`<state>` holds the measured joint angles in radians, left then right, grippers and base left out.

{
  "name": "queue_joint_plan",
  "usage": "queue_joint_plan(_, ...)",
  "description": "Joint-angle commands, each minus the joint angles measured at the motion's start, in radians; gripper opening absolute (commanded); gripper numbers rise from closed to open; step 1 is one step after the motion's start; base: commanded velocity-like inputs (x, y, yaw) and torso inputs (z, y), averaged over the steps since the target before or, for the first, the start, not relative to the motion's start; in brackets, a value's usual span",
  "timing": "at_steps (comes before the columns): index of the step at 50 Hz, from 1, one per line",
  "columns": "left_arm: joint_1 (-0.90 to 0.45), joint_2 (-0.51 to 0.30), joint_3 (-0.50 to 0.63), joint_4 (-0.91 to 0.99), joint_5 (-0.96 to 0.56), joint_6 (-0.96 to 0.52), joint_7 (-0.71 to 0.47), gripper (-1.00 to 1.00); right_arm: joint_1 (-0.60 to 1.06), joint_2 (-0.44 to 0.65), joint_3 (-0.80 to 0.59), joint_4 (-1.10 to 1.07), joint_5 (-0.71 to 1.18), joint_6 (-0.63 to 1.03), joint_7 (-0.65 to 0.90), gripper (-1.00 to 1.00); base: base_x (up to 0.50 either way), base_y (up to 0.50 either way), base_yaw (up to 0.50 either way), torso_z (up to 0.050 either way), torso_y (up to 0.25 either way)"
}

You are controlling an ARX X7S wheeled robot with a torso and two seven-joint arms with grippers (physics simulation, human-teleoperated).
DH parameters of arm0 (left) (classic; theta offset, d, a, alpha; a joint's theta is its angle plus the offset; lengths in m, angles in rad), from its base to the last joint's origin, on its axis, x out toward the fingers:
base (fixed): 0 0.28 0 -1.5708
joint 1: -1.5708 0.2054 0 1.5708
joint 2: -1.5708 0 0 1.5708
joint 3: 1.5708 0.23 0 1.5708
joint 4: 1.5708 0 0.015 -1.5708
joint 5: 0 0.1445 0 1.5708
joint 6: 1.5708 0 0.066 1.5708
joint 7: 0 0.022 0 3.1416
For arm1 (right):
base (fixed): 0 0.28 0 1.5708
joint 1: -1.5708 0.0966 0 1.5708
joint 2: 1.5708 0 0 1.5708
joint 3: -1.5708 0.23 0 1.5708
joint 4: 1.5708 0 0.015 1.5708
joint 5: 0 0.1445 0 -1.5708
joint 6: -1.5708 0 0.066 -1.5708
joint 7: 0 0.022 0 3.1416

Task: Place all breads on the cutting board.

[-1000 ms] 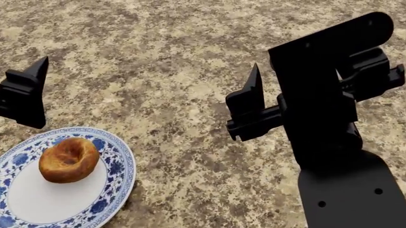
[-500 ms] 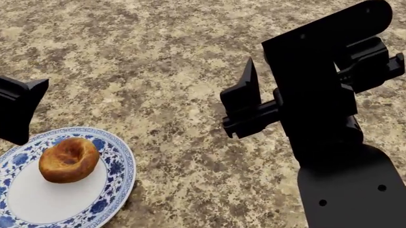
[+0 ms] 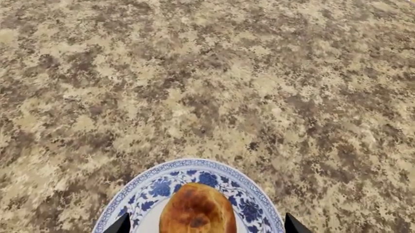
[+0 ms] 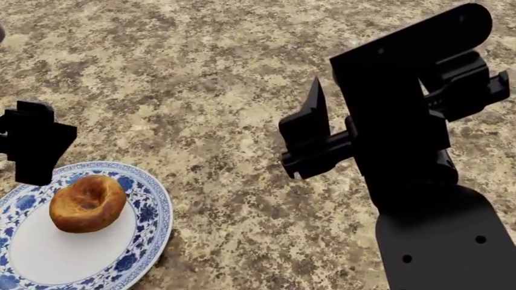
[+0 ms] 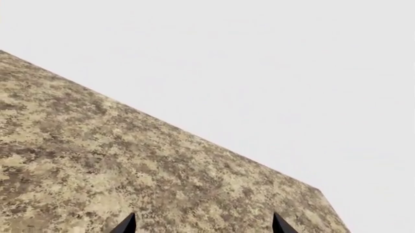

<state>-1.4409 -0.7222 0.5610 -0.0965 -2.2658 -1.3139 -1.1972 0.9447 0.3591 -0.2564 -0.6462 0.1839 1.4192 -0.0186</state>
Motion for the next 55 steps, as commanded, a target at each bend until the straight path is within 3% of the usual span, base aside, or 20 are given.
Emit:
queue_joint_plan(1,0.014,0.037,0.016,-0.075,0.06,0.006,0.049,1.0,0.036,-0.021,0.01,0.052,-0.025,0.021,-0.013,1.0,0.0,0.0,0.0,0.0,0.0)
queue_joint_plan(22,0.044,0.12,0.047,-0.195,0.317,-0.016,0.261,1.0,0.01,-0.012,0.007,0.081,-0.019,-0.021,-0.014,1.0,0.0,0.0,0.0,0.0,0.0)
queue_joint_plan(55,0.096,0.131,0.083,-0.212,0.401,0.017,0.346,1.0,-0.001,-0.013,0.004,0.076,-0.012,-0.023,-0.001,1.0,0.0,0.0,0.0,0.0,0.0)
